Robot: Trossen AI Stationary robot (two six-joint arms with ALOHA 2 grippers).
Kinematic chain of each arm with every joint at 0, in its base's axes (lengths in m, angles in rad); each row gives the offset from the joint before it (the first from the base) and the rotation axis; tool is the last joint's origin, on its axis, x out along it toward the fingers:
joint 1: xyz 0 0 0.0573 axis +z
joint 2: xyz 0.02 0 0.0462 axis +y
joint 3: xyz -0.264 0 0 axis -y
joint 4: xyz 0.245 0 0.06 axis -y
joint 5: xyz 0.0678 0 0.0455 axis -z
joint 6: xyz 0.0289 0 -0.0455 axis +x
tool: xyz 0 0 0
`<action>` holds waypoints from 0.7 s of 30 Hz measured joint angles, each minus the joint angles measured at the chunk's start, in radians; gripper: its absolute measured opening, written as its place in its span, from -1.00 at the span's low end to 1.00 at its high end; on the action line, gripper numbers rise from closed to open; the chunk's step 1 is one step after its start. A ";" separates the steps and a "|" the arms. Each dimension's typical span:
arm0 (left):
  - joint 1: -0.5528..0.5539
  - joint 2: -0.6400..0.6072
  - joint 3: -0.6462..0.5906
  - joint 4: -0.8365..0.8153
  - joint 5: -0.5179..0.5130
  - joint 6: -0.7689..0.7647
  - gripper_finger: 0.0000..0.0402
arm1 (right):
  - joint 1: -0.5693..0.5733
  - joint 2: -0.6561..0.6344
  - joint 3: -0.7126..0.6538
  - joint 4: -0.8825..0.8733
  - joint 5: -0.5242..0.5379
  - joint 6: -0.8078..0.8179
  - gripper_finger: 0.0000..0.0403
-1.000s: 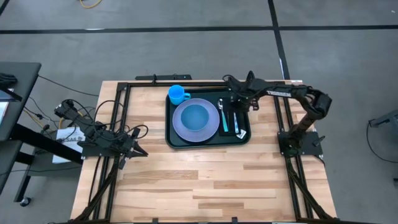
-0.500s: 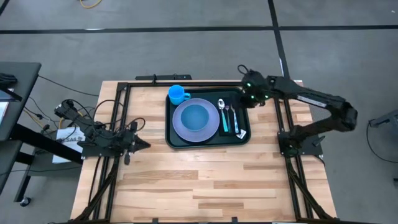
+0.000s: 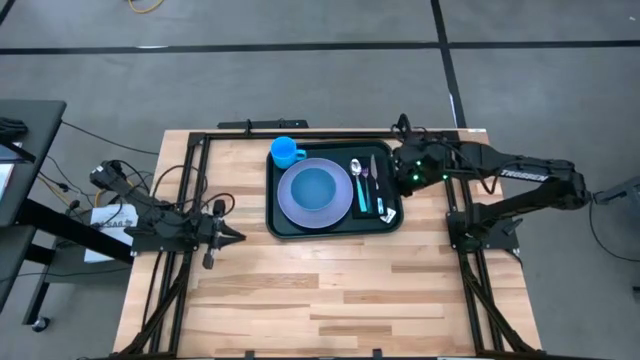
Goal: Set up tray
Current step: Return to Home Position
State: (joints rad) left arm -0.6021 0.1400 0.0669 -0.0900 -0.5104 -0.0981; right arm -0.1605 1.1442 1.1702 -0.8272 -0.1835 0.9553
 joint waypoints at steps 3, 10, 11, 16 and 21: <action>-0.014 -0.006 0.002 -0.018 -0.027 0.004 -0.93 | 0.038 0.014 0.000 0.009 0.002 0.047 -0.44; -0.042 -0.005 0.002 -0.022 -0.003 0.002 -0.93 | 0.136 0.063 -0.001 0.132 0.182 -0.251 -0.44; -0.044 -0.005 0.002 -0.023 -0.003 0.001 -0.93 | 0.156 0.064 -0.001 0.200 0.248 -0.359 -0.44; -0.046 -0.005 0.002 -0.024 -0.008 -0.005 -0.93 | 0.184 0.046 -0.001 0.581 0.183 -0.905 -0.44; -0.046 -0.005 0.002 -0.024 -0.011 -0.006 -0.93 | 0.102 -0.040 -0.060 0.632 -0.002 -1.049 -0.44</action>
State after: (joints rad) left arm -0.6479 0.1349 0.0692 -0.1143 -0.5209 -0.1040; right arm -0.0585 1.1038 1.1103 -0.1952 -0.1854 -0.0936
